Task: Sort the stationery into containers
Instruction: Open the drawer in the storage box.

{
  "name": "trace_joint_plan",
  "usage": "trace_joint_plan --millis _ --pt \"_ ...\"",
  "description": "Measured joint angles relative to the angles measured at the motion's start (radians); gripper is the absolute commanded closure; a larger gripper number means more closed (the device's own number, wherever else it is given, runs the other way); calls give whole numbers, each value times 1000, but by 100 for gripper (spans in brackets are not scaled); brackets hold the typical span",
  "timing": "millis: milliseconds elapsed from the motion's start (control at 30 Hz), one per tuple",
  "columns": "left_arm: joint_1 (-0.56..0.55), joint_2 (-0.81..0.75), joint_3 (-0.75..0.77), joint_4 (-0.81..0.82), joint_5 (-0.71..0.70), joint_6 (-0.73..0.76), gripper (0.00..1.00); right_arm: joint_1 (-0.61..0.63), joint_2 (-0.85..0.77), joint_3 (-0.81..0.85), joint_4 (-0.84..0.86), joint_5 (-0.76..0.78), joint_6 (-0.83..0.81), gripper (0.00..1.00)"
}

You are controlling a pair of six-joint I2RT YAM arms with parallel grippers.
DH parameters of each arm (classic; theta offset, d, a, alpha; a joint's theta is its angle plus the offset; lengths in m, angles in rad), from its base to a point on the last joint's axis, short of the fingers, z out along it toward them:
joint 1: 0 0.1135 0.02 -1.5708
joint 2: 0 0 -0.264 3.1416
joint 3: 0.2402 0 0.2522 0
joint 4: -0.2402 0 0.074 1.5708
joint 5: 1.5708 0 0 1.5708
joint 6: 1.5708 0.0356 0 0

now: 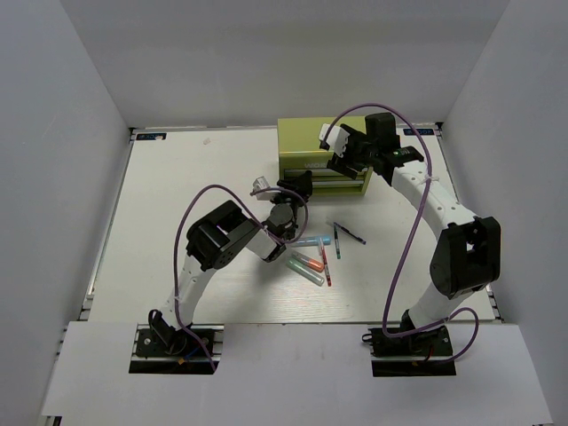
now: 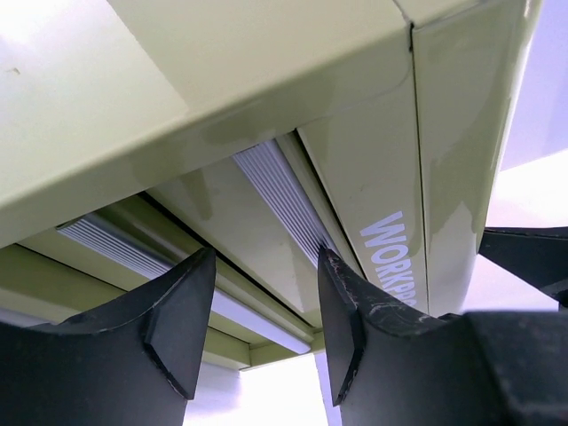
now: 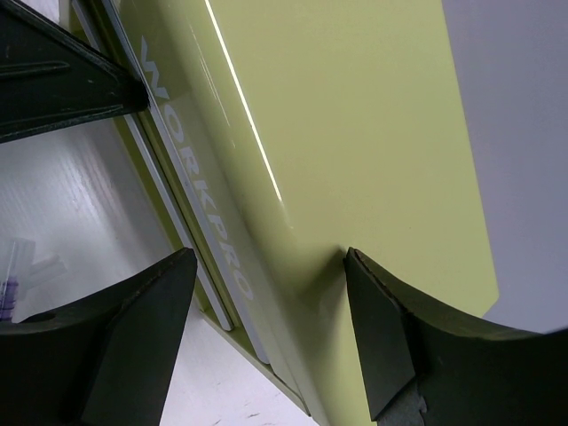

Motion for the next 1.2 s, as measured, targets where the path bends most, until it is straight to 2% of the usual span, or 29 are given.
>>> trace_joint_plan --millis 1200 --pt "-18 43 79 -17 24 -14 43 -3 0 0 0 -2 -2 27"
